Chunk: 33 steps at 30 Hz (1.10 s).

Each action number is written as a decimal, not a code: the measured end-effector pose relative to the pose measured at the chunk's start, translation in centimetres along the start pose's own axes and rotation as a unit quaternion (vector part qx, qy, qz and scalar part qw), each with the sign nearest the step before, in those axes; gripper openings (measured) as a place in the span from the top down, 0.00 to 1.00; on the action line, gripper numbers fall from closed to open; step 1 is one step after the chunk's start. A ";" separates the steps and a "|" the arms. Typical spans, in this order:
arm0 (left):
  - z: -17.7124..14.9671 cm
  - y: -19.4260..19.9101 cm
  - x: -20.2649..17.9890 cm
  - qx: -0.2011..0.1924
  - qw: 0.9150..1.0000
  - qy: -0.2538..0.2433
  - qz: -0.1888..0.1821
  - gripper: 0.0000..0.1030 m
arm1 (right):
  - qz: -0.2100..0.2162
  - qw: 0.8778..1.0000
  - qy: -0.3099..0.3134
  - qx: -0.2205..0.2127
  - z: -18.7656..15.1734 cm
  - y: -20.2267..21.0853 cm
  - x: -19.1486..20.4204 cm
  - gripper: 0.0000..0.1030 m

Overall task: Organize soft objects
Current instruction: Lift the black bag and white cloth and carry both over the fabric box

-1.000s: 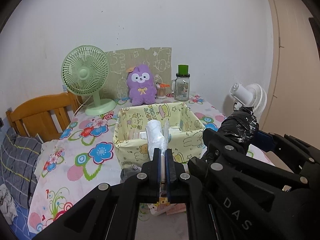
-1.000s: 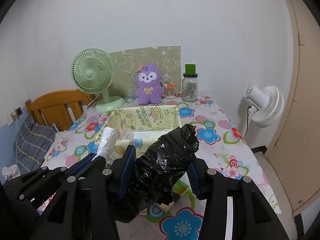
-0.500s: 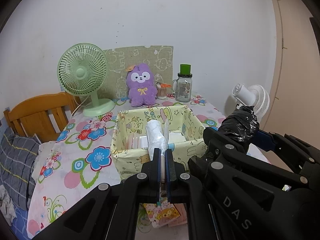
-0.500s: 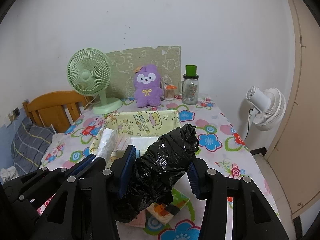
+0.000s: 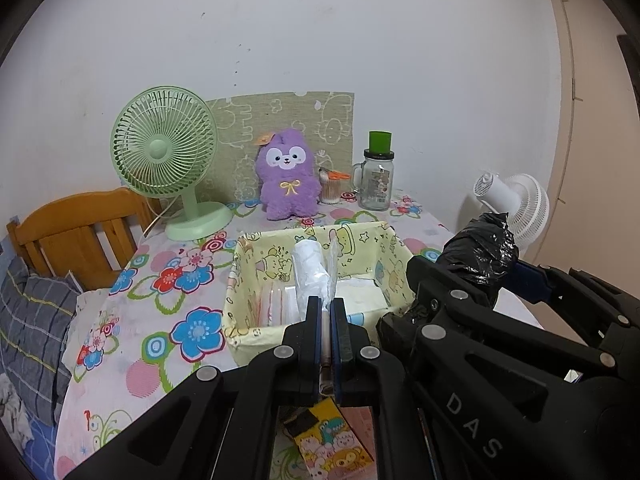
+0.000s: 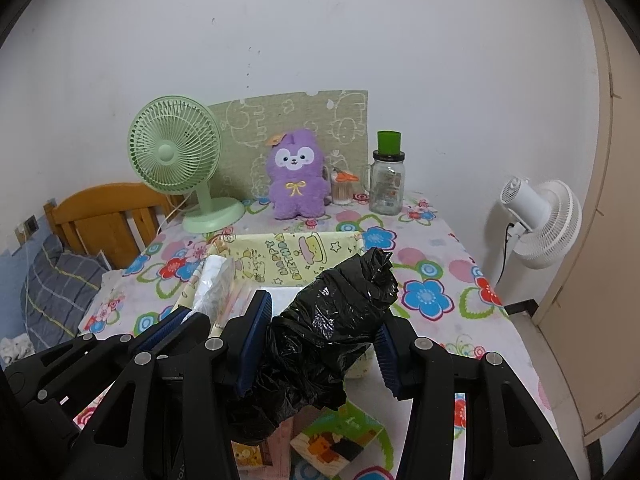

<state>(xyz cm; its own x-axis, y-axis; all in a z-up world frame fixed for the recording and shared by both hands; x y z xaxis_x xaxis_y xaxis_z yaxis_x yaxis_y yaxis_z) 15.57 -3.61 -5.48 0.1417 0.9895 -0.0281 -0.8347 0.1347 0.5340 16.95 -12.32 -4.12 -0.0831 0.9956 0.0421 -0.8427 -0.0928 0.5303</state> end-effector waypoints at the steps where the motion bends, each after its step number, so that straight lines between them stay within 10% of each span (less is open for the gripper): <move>1: 0.1 -0.2 0.1 0.000 1.000 0.000 0.001 0.99 | 0.001 1.000 0.000 0.000 0.2 -0.3 0.0 0.49; 33: 2.4 -6.6 2.6 0.012 1.000 0.014 0.016 0.98 | 0.021 1.000 0.010 0.006 3.0 -7.6 0.8 0.49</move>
<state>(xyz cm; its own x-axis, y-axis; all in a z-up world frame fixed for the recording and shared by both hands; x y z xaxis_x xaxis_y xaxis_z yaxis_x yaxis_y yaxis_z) 22.69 -2.04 -7.04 0.1003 0.9944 -0.0334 -0.8253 0.1019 0.5554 24.92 -10.84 -5.56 -0.1299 0.9904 0.0472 -0.8316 -0.1347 0.5388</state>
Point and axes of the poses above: each gripper's, at about its wrist camera, not at the fingertips, and y roughly against the way its jaws point, x to its left, z to its top, the point moved 4 cm from there along -y, roughly the way its jaws point, and after that the axes turned 3 degrees about -z, right-handed, at the moved point
